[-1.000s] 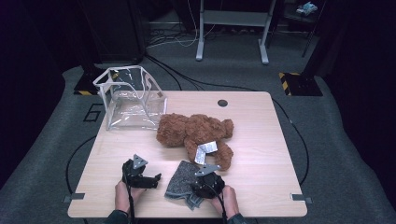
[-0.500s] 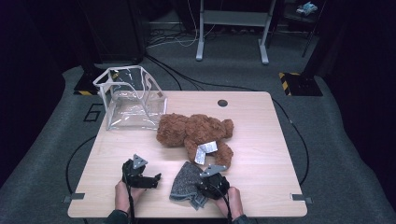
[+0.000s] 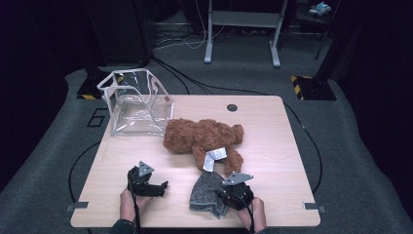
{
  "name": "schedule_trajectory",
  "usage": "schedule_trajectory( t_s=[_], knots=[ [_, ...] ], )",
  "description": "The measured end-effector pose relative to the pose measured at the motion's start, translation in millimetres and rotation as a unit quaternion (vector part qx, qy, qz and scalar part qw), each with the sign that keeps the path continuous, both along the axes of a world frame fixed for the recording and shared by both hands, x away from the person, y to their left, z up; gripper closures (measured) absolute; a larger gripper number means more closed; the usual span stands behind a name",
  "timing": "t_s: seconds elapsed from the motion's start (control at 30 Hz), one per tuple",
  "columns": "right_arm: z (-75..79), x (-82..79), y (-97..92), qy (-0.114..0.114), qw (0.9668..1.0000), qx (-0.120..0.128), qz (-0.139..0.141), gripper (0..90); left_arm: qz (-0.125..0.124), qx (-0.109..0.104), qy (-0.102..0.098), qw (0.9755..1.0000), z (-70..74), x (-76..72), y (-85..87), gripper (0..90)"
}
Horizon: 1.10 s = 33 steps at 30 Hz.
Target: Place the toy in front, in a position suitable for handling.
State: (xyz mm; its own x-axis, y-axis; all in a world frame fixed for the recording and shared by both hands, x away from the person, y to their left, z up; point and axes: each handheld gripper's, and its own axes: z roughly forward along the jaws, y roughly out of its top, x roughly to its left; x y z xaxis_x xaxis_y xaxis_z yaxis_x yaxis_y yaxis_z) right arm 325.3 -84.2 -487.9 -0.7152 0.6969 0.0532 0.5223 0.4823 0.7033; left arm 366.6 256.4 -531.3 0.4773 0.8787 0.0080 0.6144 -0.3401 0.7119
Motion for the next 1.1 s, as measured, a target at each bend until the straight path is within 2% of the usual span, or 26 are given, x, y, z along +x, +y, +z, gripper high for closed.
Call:
schedule_trajectory(
  t_s=[0.17, 0.43, 0.7, 0.83, 1.03, 1.1],
  knots=[
    [4.8, -7.4, -17.0, -0.007, 0.9998, 0.007, -0.019, 77.4, -0.002, 0.003, -0.001, 1.0000, 0.2, 0.2, 0.5, 0.6],
    [14.4, -17.6, -38.1, -0.025, 0.9987, 0.001, -0.045, 77.8, -0.004, 0.003, 0.001, 1.0000, 0.4, 0.3, 0.7, 0.6],
    [14.0, -27.3, -61.1, -0.026, 0.9973, -0.001, -0.069, 78.1, 0.000, 0.000, 0.000, 1.0000, 0.0, 0.0, 0.0, 0.6],
    [15.0, -31.8, -73.6, -0.031, 0.9960, -0.005, -0.083, 78.2, 0.000, 0.000, 0.000, 1.0000, 0.0, 0.0, 0.0, 0.6],
    [17.5, -33.7, -97.1, -0.036, 0.9922, -0.004, -0.119, 78.3, 0.000, 0.000, 0.000, 1.0000, 0.0, 0.0, 0.0, 0.7],
    [18.3, -33.6, -105.6, -0.037, 0.9907, -0.012, -0.131, 78.3, 0.000, 0.000, 0.000, 1.0000, 0.0, 0.0, -0.1, 0.6]
  ],
)
